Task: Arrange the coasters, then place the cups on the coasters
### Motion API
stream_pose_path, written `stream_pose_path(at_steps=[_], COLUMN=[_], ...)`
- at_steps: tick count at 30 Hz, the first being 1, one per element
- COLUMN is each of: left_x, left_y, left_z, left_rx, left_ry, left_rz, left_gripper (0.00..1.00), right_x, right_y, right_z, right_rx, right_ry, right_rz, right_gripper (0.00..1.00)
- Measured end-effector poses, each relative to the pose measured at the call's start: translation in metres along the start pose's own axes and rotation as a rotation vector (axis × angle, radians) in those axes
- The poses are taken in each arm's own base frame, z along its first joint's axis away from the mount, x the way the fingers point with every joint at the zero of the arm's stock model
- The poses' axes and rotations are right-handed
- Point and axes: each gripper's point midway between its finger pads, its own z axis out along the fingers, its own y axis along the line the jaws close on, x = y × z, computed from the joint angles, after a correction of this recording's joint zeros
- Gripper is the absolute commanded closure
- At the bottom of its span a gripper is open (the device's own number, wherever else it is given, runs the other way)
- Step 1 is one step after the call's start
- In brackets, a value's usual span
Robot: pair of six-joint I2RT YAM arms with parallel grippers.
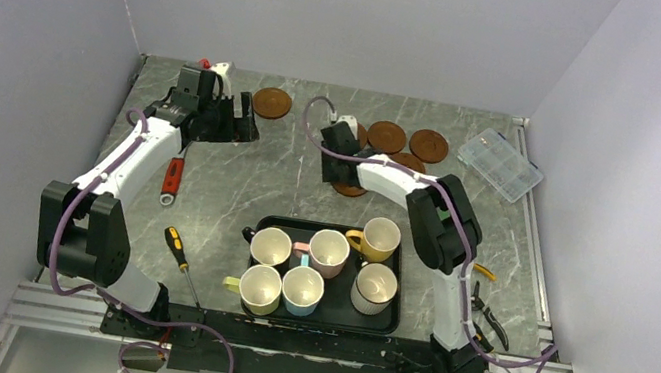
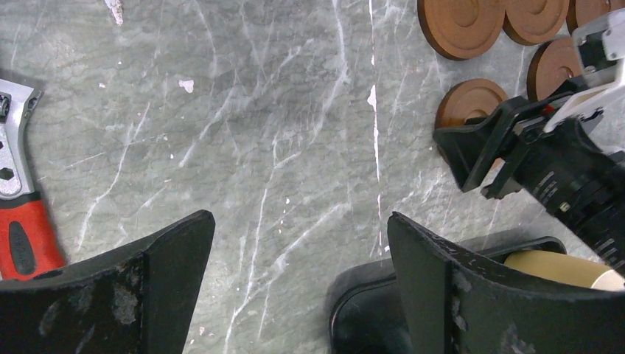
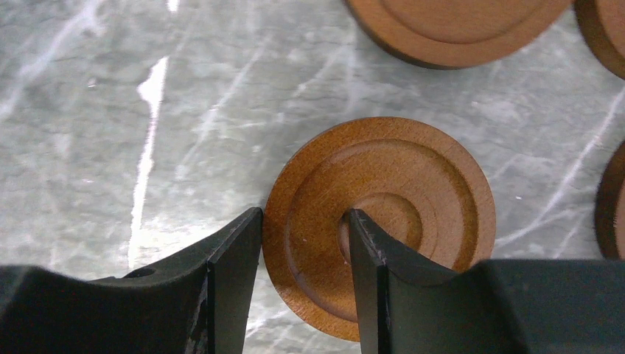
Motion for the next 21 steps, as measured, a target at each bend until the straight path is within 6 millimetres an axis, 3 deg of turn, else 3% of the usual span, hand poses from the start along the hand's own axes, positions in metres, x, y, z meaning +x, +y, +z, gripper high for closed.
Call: stream_pose_path(at_steps=[8, 21], left_x=[0.0, 0.0], left_y=[0.0, 0.0], left_z=[0.0, 0.0], left_rx=[0.0, -0.001], left_ry=[0.0, 0.0], left_rz=[0.0, 0.0], left_gripper=[0.06, 0.06], right_x=[-0.004, -0.012], right_y=[-0.033, -0.039], right_z=[0.004, 0.008], right_rx=[0.014, -0.04], right_ry=[-0.004, -0.019], right_rz=[0.063, 0.082], right_gripper=[0.51, 0.51])
